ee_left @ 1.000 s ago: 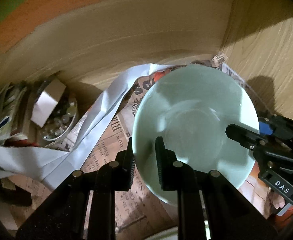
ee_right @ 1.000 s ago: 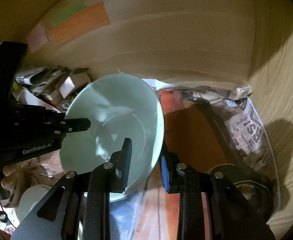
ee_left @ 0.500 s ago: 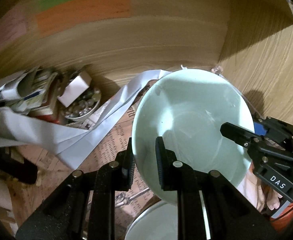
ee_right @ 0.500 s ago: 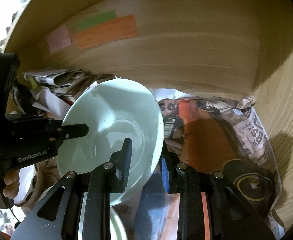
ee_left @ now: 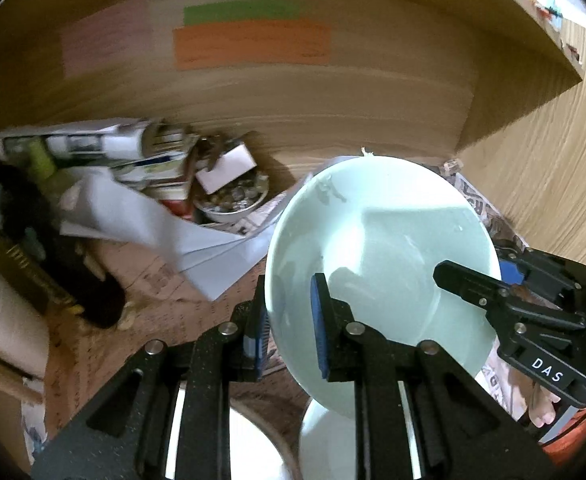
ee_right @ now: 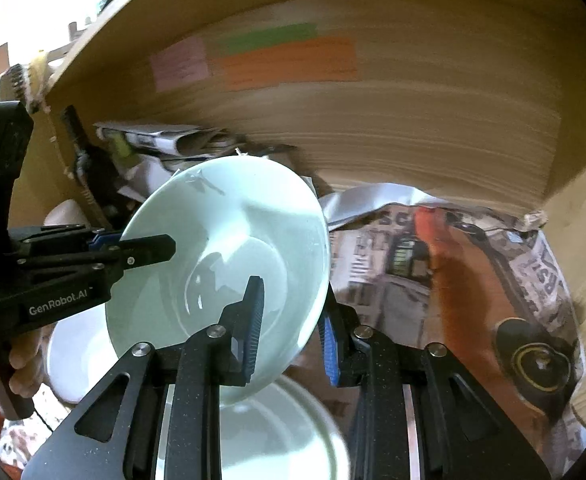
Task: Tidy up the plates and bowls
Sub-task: 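Lift the small mint green bowl with both grippers toward the stack, then lower the small mint green bowl into the white bowl with both grippers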
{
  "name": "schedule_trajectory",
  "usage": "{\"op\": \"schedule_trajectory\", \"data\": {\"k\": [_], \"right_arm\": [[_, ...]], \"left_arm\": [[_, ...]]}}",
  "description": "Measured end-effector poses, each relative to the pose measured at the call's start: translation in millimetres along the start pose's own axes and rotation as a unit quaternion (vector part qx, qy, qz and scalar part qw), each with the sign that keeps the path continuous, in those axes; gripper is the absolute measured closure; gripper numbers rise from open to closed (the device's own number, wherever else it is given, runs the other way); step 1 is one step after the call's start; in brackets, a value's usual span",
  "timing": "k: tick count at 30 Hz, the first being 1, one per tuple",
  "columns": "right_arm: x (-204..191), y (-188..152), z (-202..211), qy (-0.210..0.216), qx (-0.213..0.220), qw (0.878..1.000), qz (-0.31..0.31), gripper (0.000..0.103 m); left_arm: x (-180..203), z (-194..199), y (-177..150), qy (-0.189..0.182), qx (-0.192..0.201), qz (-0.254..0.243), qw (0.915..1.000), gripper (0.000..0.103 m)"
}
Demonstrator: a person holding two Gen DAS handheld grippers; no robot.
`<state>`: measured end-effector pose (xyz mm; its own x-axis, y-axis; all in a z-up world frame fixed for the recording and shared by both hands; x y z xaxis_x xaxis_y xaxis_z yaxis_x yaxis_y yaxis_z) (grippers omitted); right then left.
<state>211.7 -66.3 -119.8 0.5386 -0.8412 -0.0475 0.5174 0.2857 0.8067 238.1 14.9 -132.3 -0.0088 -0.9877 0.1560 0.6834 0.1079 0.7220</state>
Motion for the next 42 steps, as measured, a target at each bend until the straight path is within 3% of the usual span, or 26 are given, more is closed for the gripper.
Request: {"op": "schedule_trajectory", "data": {"k": [20,42], "right_arm": [[-97,-1,6,0.056,0.011,0.997,0.042,0.079],[-161,-32,-32,0.109,-0.04,0.992,0.059,0.079]], "left_arm": [[-74,70,-47,0.024,0.042,0.056,0.9973,0.084],[-135,78,-98,0.053,0.018,0.109,0.9925,0.084]]}}
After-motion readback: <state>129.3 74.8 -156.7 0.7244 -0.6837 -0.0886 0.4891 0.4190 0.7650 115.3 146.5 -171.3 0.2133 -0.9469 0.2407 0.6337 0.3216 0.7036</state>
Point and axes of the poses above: each gripper's, at about its wrist camera, not at the fingertips, and z roughly against the way its jaws point, x to its right, y to its top, the point moved 9 cm from there along -z, roughly the way its jaws point, and after that the axes turned 10 degrees about z, right-handed, at the moved point
